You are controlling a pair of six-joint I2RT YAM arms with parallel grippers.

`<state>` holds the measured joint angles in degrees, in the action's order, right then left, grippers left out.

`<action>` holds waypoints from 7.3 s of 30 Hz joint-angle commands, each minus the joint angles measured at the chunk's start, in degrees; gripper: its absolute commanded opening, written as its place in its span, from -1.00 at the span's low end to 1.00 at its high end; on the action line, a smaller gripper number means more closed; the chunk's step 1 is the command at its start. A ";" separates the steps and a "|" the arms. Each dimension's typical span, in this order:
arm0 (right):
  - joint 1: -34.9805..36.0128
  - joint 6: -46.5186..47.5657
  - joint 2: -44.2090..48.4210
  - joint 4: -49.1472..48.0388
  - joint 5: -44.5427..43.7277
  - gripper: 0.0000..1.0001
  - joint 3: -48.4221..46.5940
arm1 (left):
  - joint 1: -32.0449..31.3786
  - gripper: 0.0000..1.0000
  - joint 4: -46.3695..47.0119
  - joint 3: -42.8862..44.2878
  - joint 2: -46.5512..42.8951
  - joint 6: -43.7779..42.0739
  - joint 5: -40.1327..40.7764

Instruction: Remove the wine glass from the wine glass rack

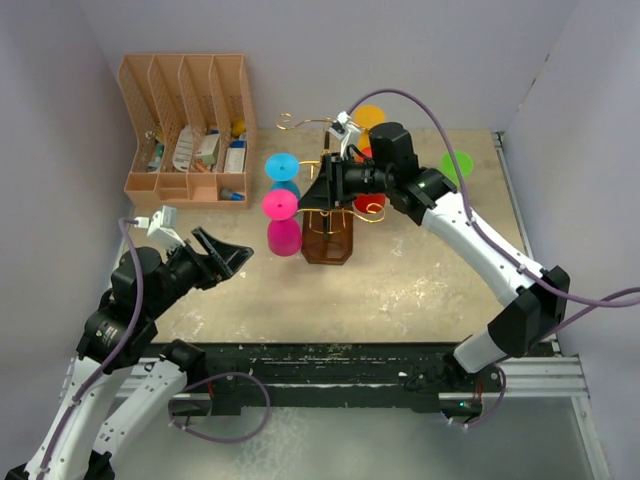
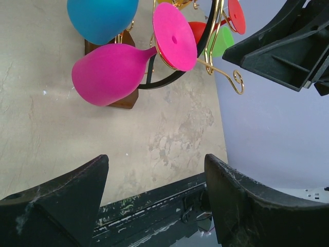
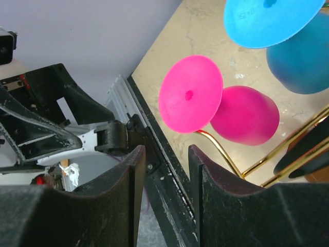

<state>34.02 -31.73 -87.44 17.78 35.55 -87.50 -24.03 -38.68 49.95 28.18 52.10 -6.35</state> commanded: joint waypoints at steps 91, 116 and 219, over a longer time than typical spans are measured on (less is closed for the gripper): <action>-0.68 -26.85 -3.54 -32.05 8.11 -1.00 10.15 | 0.12 0.56 4.66 1.97 2.72 3.62 -1.98; 0.73 -24.03 0.12 -28.41 10.03 -1.00 13.45 | 0.09 0.56 5.82 1.16 3.76 3.84 -2.18; 62.44 132.78 10.05 -95.90 -92.90 -1.00 43.05 | 0.11 0.29 32.63 -1.53 11.51 32.37 -25.93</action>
<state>95.96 96.27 -76.23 -68.27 -58.04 -42.81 -24.03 -10.39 48.62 40.27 81.60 -29.71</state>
